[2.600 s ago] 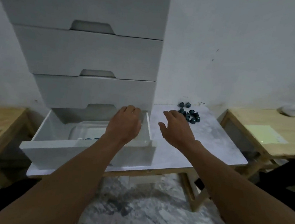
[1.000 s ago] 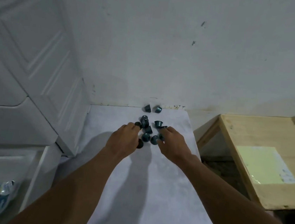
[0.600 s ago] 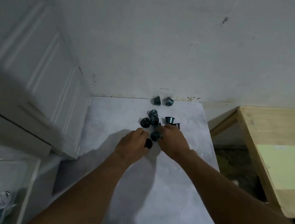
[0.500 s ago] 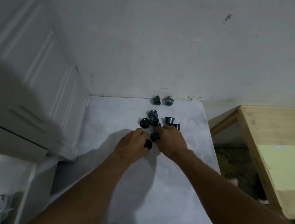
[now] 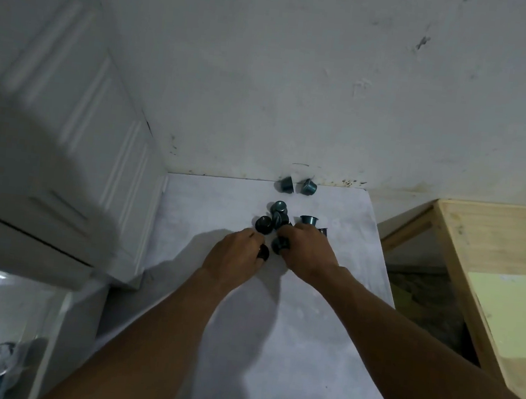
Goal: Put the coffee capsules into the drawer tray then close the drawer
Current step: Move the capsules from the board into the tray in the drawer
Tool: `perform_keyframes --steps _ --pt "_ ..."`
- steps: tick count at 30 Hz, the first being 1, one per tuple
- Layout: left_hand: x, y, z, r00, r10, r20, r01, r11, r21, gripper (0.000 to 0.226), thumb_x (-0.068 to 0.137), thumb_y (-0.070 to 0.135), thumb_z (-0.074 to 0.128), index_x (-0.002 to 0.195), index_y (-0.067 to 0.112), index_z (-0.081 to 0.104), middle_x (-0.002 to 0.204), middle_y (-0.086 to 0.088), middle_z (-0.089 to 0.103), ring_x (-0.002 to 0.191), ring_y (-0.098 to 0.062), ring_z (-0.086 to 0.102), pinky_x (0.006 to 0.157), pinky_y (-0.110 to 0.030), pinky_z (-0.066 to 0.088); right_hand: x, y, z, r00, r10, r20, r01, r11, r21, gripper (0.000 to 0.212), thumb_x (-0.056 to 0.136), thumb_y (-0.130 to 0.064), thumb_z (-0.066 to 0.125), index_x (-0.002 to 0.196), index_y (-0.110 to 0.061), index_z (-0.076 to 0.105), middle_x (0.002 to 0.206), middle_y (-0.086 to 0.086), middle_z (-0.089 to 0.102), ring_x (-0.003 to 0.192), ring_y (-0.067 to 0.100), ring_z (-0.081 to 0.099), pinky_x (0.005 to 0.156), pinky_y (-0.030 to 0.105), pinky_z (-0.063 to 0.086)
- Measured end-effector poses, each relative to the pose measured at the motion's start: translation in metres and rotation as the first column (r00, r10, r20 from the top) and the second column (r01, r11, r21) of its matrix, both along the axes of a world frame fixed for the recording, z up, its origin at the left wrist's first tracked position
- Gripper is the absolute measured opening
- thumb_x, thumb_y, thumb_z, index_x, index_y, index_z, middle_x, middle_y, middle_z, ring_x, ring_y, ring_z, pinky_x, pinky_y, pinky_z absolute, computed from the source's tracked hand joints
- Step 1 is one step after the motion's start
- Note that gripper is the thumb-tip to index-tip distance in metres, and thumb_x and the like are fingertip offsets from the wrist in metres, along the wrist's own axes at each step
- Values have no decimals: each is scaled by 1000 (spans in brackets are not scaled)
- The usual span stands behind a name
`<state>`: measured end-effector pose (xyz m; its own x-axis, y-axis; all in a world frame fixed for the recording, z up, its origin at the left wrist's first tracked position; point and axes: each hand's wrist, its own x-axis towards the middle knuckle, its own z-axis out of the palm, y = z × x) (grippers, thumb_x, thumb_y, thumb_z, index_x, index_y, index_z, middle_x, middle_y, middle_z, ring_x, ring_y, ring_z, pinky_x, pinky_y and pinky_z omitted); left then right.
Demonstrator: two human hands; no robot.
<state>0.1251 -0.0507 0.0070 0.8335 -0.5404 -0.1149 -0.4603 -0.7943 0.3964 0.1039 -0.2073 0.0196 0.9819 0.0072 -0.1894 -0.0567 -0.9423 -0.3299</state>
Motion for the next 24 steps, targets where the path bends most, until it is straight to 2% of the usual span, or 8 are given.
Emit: perform_keyframes --steps 4,7,11,14,17,20,24 --pt "-8 8 20 998 57 42 -57 998 1 23 88 23 57 108 12 57 106 -6 61 94 -23 59 71 -28 43 -7 2 17 999 19 41 -19 1000 6 14 84 -13 59 98 -12 61 93 11 62 87 30 57 69 39 50" --pt "-20 12 37 991 115 72 -116 993 12 18 86 23 56 101 14 54 100 -3 62 88 -22 58 66 -28 39 -17 2 32 994 42 97 -43 999 10 13 84 -14 58 96 -9 60 91 12 62 85 30 56 65 34 43" --pt "-45 11 59 977 188 100 -190 982 15 15 81 21 56 93 17 49 89 0 61 74 -20 52 60 -29 36 -38 1 50 986 54 158 -61 997 37 13 83 -16 55 94 -9 56 87 11 65 80 29 56 64 35 42" --pt "-69 7 70 968 209 136 -206 978 -41 15 81 22 57 95 18 54 88 1 64 70 -17 51 59 -27 37 -59 -2 60 982 36 188 -52 995 80 12 79 -17 59 89 -10 59 84 7 64 76 26 55 64 35 46" --pt "-93 4 78 953 247 174 -229 966 -117 25 78 27 60 102 20 60 93 2 64 81 -19 59 67 -30 47 -82 -6 68 976 31 214 -59 990 127 16 72 -19 61 85 -10 61 83 7 62 76 27 57 64 36 50" --pt "-117 2 87 937 295 185 -249 939 -236 31 75 25 64 106 20 64 95 0 61 84 -19 60 72 -28 48 -104 -9 73 970 51 238 -87 986 143 30 70 -22 59 97 -12 67 89 9 62 90 26 57 72 37 52" --pt "-154 5 99 913 346 215 -266 906 -329 38 74 17 65 111 16 66 98 -2 54 80 -19 60 75 -28 49 -136 -9 79 963 74 260 -110 986 127 21 75 -22 60 91 -9 65 92 13 58 96 29 50 73 35 48"
